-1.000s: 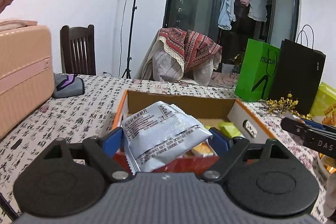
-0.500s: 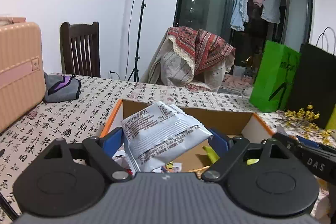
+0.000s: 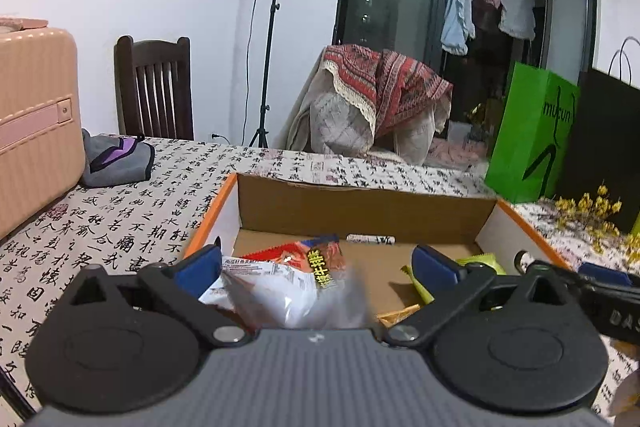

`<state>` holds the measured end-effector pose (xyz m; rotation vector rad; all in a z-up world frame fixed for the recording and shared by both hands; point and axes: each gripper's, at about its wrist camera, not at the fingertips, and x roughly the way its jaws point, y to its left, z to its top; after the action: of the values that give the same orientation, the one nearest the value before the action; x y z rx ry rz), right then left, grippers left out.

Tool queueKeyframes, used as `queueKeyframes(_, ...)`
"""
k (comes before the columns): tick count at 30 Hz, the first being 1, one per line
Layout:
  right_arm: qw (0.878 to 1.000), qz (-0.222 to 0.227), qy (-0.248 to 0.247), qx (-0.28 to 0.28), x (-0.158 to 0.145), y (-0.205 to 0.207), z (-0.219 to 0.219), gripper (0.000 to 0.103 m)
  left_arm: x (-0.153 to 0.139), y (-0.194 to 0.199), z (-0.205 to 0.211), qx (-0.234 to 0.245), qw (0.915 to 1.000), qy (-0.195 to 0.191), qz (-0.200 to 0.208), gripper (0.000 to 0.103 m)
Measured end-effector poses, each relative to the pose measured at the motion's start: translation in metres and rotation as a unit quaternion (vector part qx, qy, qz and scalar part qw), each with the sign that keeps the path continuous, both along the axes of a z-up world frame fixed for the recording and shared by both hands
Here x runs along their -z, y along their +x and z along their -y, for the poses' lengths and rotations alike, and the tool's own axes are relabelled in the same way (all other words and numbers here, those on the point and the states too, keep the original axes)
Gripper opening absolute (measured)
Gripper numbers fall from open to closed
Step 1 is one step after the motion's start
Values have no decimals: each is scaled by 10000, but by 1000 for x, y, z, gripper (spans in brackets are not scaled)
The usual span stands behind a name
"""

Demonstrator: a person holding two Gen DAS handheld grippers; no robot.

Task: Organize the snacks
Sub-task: 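Lower both packets into the cardboard box and open both tools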

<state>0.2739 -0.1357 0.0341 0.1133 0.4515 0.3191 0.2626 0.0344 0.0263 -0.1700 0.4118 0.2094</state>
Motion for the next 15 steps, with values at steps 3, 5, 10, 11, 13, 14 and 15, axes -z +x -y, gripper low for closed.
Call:
queueKeyframes(3,10000,31,64,-26,-1,-2,1,103,0,-1,1,-31,10000,21,-20,103)
queueKeyframes(5,10000,42,58,-29,-2,-2,0,103,-1,0,2,-40,10000,45,-31,103)
queueKeyframes(10,9999,99,38,-11,-3,-5,0,103,-1,-1,3,-31,10000,53,-37,103)
queueKeyframes(11,9999,110,42,-6,-4,-5,0,103,-2,-1,3,-30,10000,38,-42,103)
queueKeyframes(13,9999,120,33,8,-3,-5,0,103,-6,-3,2,-27,10000,12,-40,103)
queueKeyframes(14,9999,116,23,13,-3,-5,0,103,-9,-5,3,-26,10000,19,0,103)
queueKeyframes(15,9999,116,17,9,-3,-5,0,103,-11,-7,3,-33,10000,34,27,103)
